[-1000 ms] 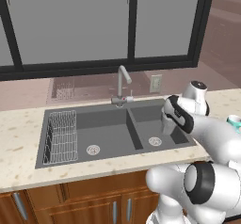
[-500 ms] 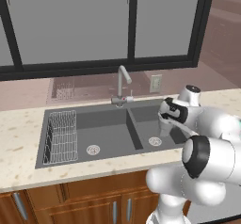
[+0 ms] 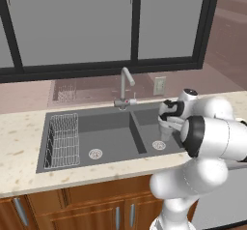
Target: Move any existing items from the left basin to the right basin for drying. Then move the mug from the counter to the left basin of the sink for washing.
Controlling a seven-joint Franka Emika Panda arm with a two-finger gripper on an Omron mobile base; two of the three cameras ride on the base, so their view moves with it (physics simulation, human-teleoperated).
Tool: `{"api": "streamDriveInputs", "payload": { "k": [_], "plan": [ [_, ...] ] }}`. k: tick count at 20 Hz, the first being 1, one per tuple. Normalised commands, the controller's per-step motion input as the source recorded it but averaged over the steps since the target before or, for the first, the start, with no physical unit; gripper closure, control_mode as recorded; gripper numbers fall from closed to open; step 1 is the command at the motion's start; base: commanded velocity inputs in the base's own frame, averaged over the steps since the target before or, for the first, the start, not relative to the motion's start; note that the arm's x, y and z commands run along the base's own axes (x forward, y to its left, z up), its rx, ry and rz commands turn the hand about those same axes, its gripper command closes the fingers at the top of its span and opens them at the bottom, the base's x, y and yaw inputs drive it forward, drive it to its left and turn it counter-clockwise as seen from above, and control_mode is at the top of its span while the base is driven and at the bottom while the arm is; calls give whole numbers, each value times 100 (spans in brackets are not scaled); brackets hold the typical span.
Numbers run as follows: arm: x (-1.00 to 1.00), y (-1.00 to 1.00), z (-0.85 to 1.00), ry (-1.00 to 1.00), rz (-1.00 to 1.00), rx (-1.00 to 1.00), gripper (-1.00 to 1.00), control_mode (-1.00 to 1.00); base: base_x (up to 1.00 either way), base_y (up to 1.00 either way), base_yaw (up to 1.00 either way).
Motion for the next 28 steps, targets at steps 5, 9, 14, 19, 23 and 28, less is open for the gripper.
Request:
{"api": "streamDriveInputs", "payload": {
  "k": [5, 9, 14, 19, 23, 28],
  "plan": [
    [32, 0, -28, 4, 4, 0, 100, -100, 0, 0, 0],
    [29, 0, -29, 3, 4, 0, 100, -100, 0, 0, 0],
    [24, 0, -29, 1, 4, 0, 100, -100, 0, 0, 0],
    [13, 0, -27, 0, 3, 0, 100, -100, 0, 0, 0],
    [7, 0, -24, 0, 3, 0, 100, -100, 0, 0, 0],
    [4, 0, -23, 0, 3, 0, 100, -100, 0, 0, 0]
  ]
}}
